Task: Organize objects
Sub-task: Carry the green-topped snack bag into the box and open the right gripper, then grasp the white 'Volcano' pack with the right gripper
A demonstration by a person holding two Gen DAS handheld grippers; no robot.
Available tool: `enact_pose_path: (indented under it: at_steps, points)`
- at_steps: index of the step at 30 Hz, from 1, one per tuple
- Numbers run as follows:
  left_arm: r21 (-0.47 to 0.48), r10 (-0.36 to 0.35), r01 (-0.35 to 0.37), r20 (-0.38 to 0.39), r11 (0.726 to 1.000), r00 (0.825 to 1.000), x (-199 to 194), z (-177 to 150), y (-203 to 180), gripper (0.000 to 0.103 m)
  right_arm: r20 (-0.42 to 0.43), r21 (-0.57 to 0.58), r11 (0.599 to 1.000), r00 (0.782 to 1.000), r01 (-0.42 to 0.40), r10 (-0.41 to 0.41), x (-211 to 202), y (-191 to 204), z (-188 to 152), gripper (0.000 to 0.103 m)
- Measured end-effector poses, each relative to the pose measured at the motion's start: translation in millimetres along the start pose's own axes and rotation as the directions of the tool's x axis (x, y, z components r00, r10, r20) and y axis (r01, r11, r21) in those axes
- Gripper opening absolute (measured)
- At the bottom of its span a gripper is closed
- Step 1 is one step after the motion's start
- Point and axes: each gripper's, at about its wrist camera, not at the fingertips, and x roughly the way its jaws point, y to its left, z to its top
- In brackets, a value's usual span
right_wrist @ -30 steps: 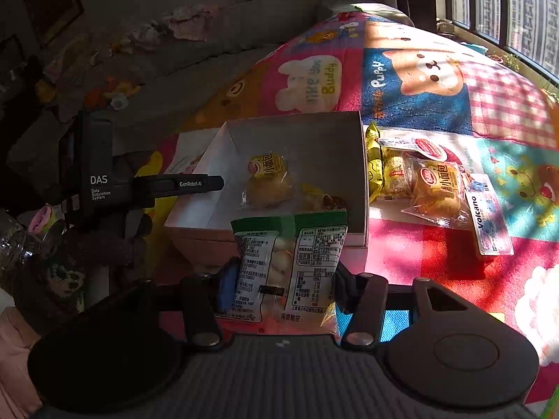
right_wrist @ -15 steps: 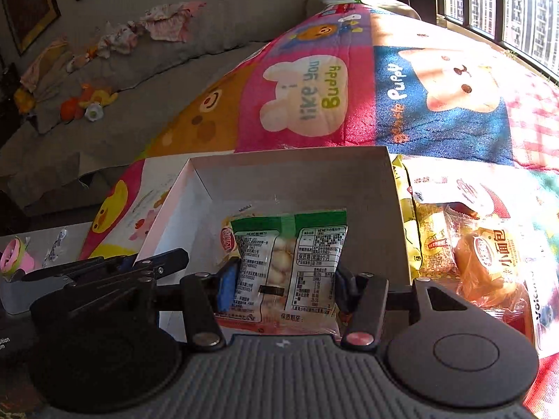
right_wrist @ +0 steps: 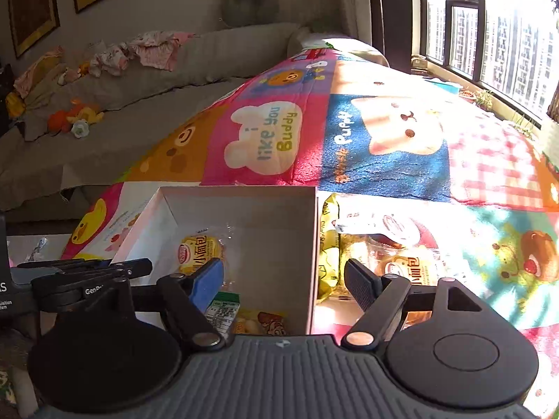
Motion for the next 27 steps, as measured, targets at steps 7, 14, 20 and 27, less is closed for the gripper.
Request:
enact_pose_path:
  at_steps: [7, 14, 20, 27]
  points:
    - [0.003, 0.005, -0.005, -0.004, 1.000, 1.000, 0, 1, 0, 0.018, -0.066, 0.040, 0.972, 0.972, 0.230, -0.227, 27, -91, -24, 0.077]
    - [0.014, 0.012, -0.012, -0.007, 1.000, 1.000, 0, 1, -2, 0.018, -0.090, 0.076, 0.988, 0.988, 0.136, -0.129, 49, -99, -36, 0.077]
    - [0.022, 0.021, -0.021, -0.011, 1.000, 1.000, 0, 1, -4, 0.018, -0.083, 0.057, 0.996, 0.994, 0.075, -0.070, 56, -89, -33, 0.071]
    - [0.031, 0.023, -0.023, -0.016, 0.999, 1.000, 0, 2, -4, 0.018, -0.059, 0.132, 0.986, 0.993, 0.106, -0.099, 47, -109, -42, 0.070]
